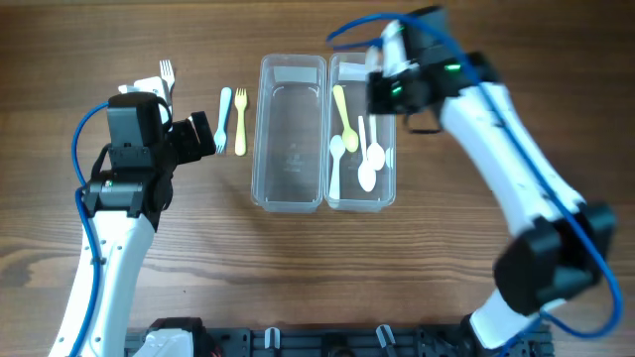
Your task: Pack container
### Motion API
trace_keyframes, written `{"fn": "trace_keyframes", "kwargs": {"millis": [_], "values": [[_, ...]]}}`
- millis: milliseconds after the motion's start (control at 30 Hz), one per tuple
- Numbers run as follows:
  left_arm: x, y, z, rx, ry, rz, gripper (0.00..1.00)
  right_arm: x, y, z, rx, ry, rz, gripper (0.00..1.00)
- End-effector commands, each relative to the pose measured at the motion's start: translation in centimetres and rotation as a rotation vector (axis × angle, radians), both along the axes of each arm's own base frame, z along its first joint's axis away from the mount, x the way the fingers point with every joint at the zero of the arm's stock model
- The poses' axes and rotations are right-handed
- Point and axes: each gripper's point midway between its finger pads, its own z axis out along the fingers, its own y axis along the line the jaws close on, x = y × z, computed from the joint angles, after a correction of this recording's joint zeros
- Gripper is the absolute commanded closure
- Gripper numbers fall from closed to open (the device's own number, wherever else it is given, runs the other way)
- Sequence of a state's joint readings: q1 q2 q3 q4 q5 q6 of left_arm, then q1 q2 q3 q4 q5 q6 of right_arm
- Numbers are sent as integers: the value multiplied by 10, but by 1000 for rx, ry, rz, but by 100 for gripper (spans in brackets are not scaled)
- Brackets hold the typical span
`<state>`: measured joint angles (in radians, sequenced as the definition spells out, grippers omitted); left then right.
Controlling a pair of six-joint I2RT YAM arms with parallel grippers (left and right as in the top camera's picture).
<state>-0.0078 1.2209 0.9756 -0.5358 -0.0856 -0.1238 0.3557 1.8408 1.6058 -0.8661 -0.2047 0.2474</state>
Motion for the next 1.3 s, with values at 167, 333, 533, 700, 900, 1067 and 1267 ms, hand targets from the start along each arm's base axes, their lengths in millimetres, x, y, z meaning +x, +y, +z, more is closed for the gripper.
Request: {"fn": "trace_keyframes", "kwargs": {"millis": [167, 333, 533, 700, 900, 1067, 1267], "values": [[3, 4, 7, 20, -14, 5, 0, 5, 13, -17, -92, -33, 3, 63], [3, 4, 7, 20, -14, 5, 0, 21, -15, 22, -140, -154, -54, 46], [4, 4, 8, 20, -17, 5, 0, 36, -86, 87, -194, -333, -207, 33], [5, 2, 9, 9, -24, 0, 0, 36, -165, 118, -219, -384, -399, 21], [-16, -46, -8, -216, 85, -170, 0, 27, -253, 104, -191, -296, -620, 7], [-11, -60, 1, -285, 47, -224, 0, 22, -285, 91, -127, -238, -713, 1], [12, -48, -1, -311, 25, -97, 1, 24, -295, 76, -131, -199, -738, 0]]}}
